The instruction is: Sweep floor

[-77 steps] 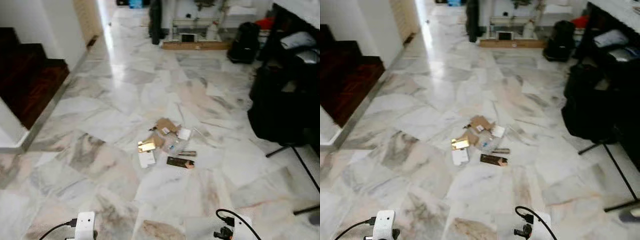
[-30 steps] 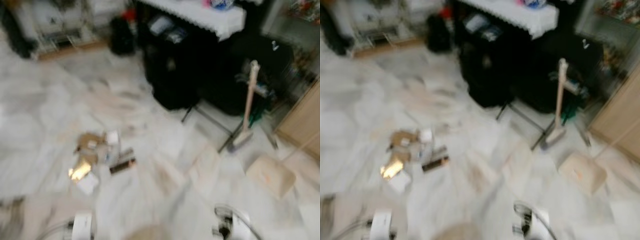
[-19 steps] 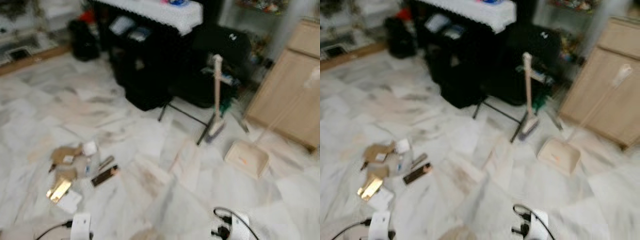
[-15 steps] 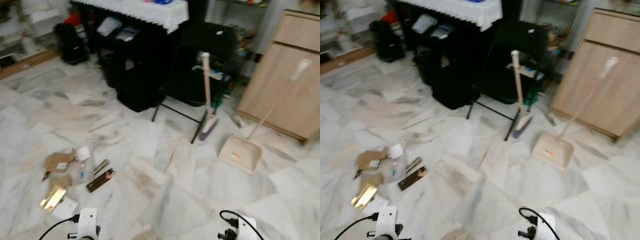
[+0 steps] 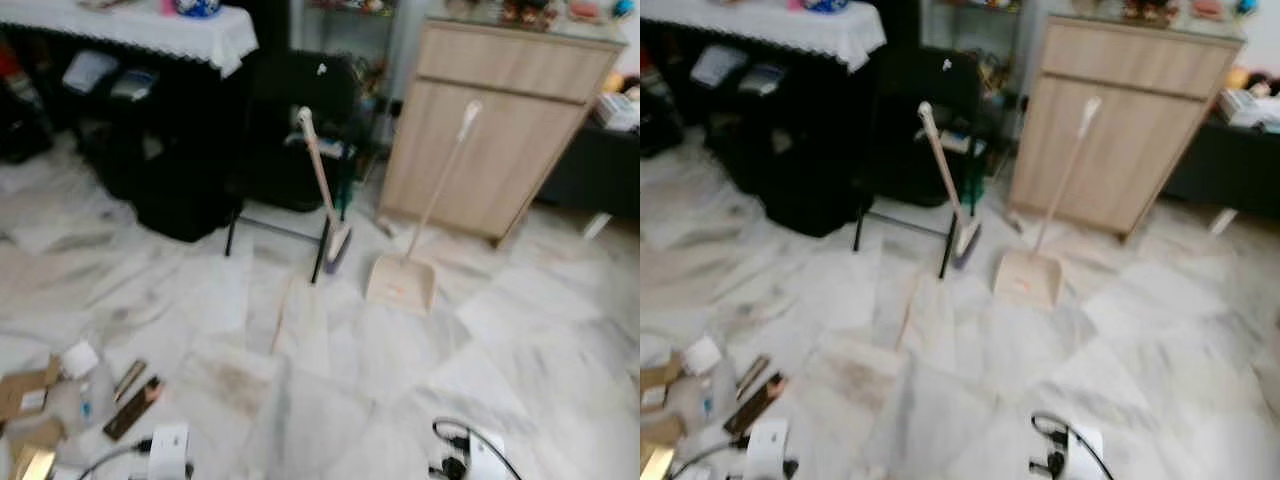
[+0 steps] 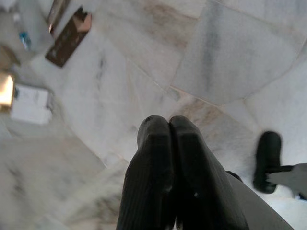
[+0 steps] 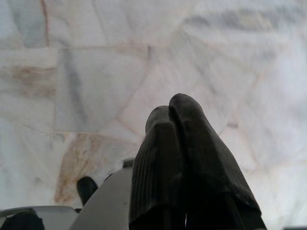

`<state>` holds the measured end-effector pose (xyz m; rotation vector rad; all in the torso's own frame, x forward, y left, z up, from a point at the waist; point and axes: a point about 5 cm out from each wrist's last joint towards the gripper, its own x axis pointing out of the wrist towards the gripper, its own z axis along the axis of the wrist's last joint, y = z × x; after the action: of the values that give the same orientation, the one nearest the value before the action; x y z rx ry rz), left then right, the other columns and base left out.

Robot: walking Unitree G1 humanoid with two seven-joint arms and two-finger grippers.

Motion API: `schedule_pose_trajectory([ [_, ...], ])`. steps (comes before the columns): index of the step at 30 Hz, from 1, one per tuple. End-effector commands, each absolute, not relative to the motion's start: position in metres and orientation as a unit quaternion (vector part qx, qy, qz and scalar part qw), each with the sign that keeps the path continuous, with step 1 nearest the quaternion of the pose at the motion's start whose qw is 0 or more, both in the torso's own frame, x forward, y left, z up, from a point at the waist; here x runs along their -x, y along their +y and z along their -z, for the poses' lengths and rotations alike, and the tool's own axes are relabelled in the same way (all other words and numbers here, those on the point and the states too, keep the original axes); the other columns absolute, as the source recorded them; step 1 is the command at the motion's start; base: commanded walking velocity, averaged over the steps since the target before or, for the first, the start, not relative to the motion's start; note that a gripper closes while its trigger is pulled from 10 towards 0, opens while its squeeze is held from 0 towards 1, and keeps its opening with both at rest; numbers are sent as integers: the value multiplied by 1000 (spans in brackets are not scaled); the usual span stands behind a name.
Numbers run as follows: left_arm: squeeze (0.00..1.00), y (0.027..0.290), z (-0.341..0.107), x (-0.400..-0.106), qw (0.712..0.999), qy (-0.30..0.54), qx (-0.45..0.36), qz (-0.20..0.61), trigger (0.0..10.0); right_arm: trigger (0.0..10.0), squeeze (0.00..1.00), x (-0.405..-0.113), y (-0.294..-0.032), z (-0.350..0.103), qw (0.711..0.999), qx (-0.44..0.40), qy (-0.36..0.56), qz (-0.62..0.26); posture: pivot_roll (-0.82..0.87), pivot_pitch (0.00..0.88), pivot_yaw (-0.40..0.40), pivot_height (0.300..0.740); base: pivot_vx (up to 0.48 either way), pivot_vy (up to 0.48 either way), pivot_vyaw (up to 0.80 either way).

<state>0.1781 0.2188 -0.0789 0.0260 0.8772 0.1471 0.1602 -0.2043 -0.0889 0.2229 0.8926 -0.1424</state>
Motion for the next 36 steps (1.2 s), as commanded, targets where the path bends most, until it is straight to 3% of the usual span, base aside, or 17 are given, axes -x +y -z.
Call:
schedule_pose_trajectory([
  [1,0,217,80,-177,902,427,-9,-68,10000,10000,0,-155,-210,90,890,-107,437,77,5,22,8,740,0,0,-750],
  [18,0,217,80,-178,902,427,-12,-65,10000,10000,0,-156,-208,90,891,-110,433,76,4,18,9,740,0,0,-743],
  [27,0,218,80,-177,900,431,-14,-69,10000,10000,0,-159,-208,88,896,-116,422,81,6,23,9,740,0,0,0],
  [36,0,220,79,-178,900,429,-12,-73,10000,10000,0,-160,-208,88,897,-115,419,80,7,29,6,740,336,0,0],
])
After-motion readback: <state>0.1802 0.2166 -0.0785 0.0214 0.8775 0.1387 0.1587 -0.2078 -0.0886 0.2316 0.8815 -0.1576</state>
